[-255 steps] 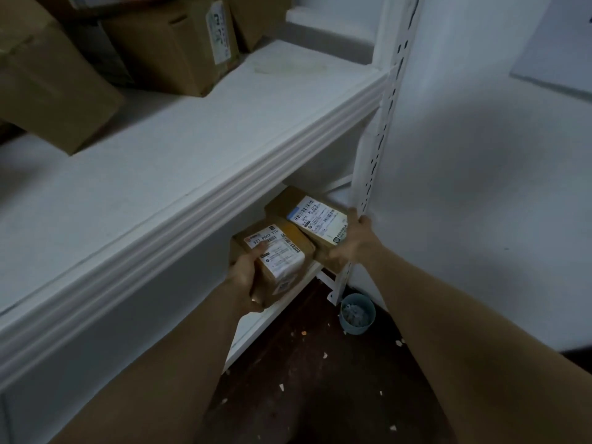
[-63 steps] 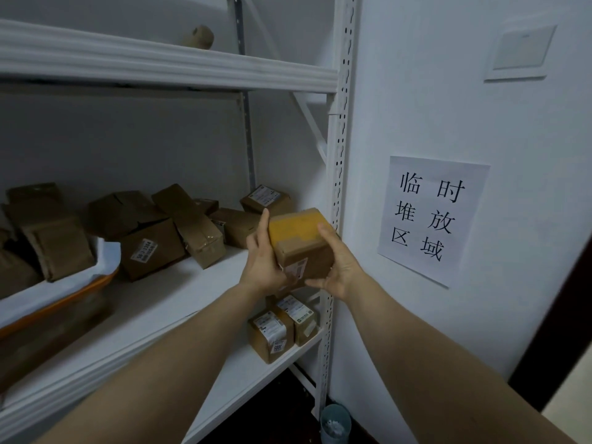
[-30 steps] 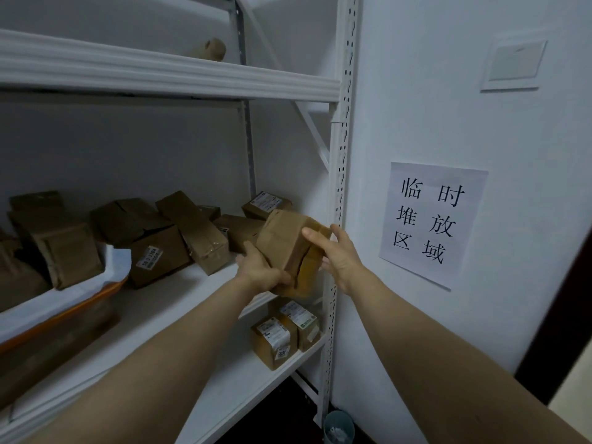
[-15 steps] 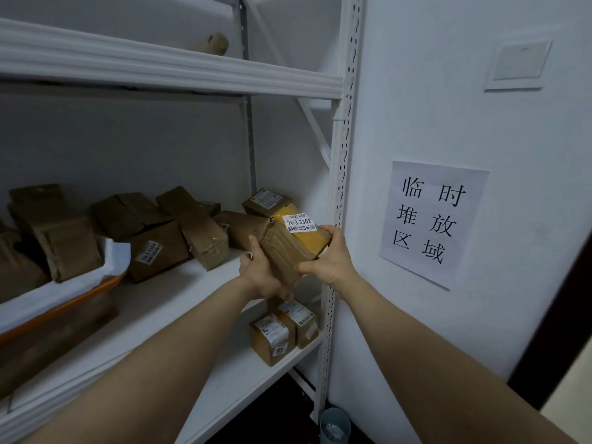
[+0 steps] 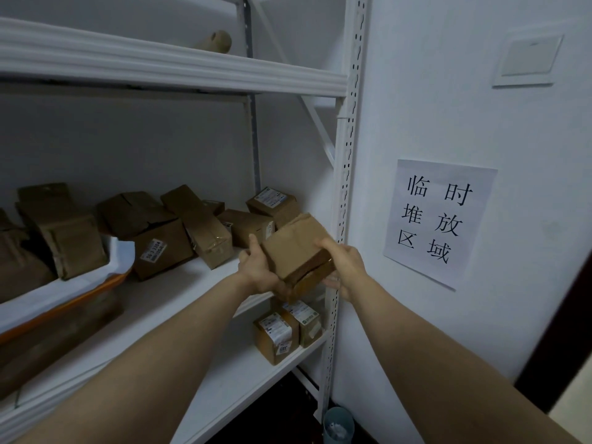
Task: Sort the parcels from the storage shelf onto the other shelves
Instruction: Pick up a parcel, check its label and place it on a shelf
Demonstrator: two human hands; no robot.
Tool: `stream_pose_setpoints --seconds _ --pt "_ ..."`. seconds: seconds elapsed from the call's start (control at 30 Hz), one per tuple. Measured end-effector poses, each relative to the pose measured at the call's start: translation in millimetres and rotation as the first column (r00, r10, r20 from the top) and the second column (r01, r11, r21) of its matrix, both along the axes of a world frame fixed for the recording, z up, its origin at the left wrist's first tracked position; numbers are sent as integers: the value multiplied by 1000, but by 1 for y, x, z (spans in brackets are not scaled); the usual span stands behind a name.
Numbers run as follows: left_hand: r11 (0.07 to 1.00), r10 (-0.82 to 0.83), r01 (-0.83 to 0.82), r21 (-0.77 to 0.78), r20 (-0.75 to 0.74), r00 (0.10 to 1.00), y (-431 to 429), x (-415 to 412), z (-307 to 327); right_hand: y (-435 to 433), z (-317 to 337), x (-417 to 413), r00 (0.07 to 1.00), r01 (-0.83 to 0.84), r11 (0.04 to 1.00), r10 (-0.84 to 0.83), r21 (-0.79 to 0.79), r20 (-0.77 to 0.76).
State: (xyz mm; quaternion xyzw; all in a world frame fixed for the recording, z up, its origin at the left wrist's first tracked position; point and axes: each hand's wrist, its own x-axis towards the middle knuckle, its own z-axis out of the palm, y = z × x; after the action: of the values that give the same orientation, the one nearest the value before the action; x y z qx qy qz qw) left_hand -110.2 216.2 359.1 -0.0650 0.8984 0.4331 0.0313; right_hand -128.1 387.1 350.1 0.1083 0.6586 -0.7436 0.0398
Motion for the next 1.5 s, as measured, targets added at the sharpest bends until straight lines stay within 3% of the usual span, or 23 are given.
stream_pose_setpoints --seconds 0.13,0.3,0.4,0.53,0.67,0.8,0.9,1.0,1.1,1.23,1.4,1.5 --pt "997 -36 37 65 -4 999 -3 -3 0 6 3 8 972 -42 992 68 -119 224" --pt "976 -96 92 197 11 995 -1 -2 3 15 1 16 936 -27 987 80 -156 342" --pt "969 -158 156 191 -2 987 -1 -4 0 20 -1 18 922 0 987 62 -160 383" --pt "990 -139 140 33 -30 990 12 3 1 26 -11 17 920 1 988 59 -152 389" --pt "972 -106 81 -221 -104 989 22 4 -7 19 -15 16 957 -95 955 11 279 289" --pt "950 -126 77 -301 -145 981 30 8 -15 17 -17 13 944 -299 950 281 87 173" --pt "980 -68 36 -196 -160 985 32 5 -11 18 -27 8 888 -458 883 451 105 84" --pt "992 7 7 126 -112 994 30 -1 -3 21 -39 2 871 -492 862 487 123 65" --pt "963 79 -53 265 -87 993 28 -4 0 17 -46 1 907 -411 839 415 356 70" --pt "873 167 -146 466 -4 986 29 -3 -3 15 -49 -5 953 -264 718 298 645 59" --pt "835 145 -142 532 36 989 41 2 -10 14 -52 -2 961 -204 491 265 847 78" --pt "823 183 -178 540 45 982 42 1 -19 11 -64 0 959 -181 536 283 824 26"
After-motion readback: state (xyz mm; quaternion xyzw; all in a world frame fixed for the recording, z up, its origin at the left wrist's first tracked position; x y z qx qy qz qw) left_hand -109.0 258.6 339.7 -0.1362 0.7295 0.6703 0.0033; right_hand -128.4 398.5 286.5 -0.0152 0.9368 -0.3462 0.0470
